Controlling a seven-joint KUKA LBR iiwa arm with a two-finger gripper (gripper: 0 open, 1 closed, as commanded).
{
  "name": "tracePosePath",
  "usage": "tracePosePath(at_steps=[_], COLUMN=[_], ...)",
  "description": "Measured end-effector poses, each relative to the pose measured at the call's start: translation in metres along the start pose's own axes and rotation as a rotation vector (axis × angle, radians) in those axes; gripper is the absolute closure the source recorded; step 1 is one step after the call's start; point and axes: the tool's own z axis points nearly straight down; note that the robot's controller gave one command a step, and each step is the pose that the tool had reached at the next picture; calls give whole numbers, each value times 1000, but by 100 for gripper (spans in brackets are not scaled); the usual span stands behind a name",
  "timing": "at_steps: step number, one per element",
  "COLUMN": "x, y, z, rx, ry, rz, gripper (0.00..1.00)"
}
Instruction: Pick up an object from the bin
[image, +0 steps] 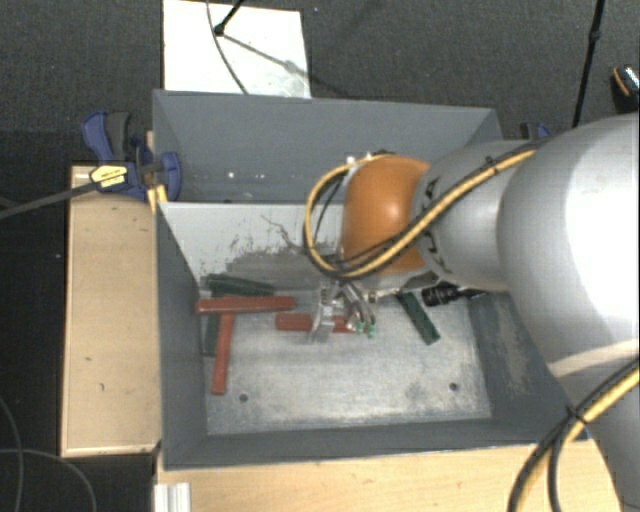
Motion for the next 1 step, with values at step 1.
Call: tracePosePath(at_steps=[1], x=[12], y=[2], z=[-144], rx=[-2], ry=[-7], rz=[16], gripper=[100])
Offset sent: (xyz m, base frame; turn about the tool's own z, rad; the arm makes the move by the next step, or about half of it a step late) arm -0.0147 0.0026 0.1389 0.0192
